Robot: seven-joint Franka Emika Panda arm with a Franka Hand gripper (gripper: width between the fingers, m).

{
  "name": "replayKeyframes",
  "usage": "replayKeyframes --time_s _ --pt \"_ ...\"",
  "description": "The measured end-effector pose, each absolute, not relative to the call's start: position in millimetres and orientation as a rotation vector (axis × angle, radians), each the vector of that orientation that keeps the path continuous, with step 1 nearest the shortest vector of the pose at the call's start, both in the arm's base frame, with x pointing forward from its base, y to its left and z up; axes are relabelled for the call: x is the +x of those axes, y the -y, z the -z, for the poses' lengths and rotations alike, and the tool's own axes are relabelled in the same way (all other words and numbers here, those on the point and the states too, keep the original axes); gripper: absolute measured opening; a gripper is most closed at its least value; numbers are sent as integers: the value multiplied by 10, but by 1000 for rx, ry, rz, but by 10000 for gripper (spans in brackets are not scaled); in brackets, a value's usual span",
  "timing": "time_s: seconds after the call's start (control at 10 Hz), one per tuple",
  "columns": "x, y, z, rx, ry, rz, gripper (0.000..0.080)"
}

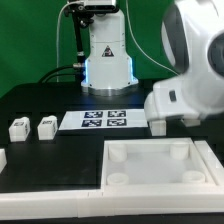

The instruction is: Assemble one leg

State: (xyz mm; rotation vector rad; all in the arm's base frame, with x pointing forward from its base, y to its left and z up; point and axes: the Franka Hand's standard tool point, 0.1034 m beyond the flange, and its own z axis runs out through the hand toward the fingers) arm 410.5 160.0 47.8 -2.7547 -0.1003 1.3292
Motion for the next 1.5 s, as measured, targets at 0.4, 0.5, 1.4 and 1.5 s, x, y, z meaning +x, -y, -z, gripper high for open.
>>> replayKeyframes --time_s 0.4,0.5,1.4,1.5 --pt "4665 -1369 -1364 -2881 139 -935 292" --pt "4770 -1330 -1560 -2928 111 -796 292" --pt "5986 -963 -1738 -2964 206 499 292" --pt "6065 -997 -1779 -2947 205 626 292"
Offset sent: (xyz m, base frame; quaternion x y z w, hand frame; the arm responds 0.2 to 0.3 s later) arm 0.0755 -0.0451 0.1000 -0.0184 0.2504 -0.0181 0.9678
